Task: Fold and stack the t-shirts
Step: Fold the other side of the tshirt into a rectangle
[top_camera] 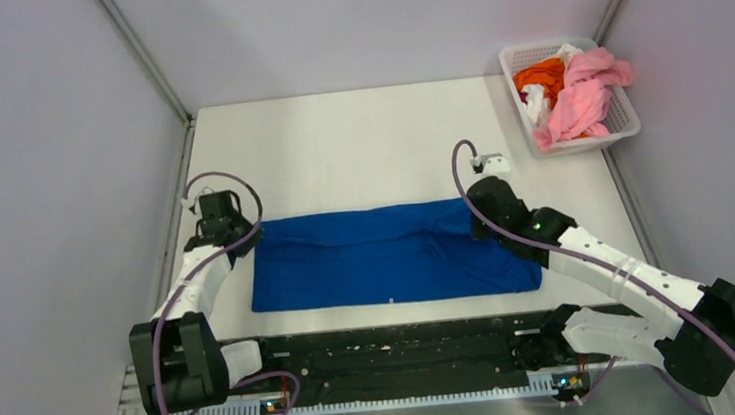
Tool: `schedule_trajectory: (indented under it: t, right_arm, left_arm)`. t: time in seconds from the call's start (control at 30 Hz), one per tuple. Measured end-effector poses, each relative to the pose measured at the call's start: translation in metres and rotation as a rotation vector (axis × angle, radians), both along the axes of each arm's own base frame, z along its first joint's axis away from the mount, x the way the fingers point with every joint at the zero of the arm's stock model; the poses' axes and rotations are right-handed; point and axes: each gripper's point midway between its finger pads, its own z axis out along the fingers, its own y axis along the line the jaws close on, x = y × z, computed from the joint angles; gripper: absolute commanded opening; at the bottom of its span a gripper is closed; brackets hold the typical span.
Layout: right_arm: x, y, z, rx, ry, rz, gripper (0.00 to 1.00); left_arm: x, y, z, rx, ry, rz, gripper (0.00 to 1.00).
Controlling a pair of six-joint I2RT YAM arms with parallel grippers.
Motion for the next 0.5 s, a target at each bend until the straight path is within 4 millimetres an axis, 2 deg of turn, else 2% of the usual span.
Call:
schedule_trajectory:
  t: [0.13, 0.27, 0.37, 0.5]
  right_arm:
    - [-0.014, -0.006, -0.01, 0.002, 0.029, -0.018, 0.0]
    - [-0.019, -0.008, -0.012, 0.001, 0.041, -0.018, 0.0]
    - [-0.021, -0.006, -0.013, 0.003, 0.046, -0.012, 0.0]
    - [-0.024, -0.001, -0.016, 0.006, 0.054, 0.004, 0.01]
  left_arm:
    - [-0.015, 0.008, -0.01, 0.005, 0.009, 0.065, 0.0]
    - [-0.015, 0.018, -0.007, 0.016, -0.002, 0.117, 0.0]
    - [-0.011, 0.025, 0.001, 0.017, -0.012, 0.143, 0.0]
    - [0.005, 0.032, 0.023, 0.019, -0.062, 0.157, 0.0]
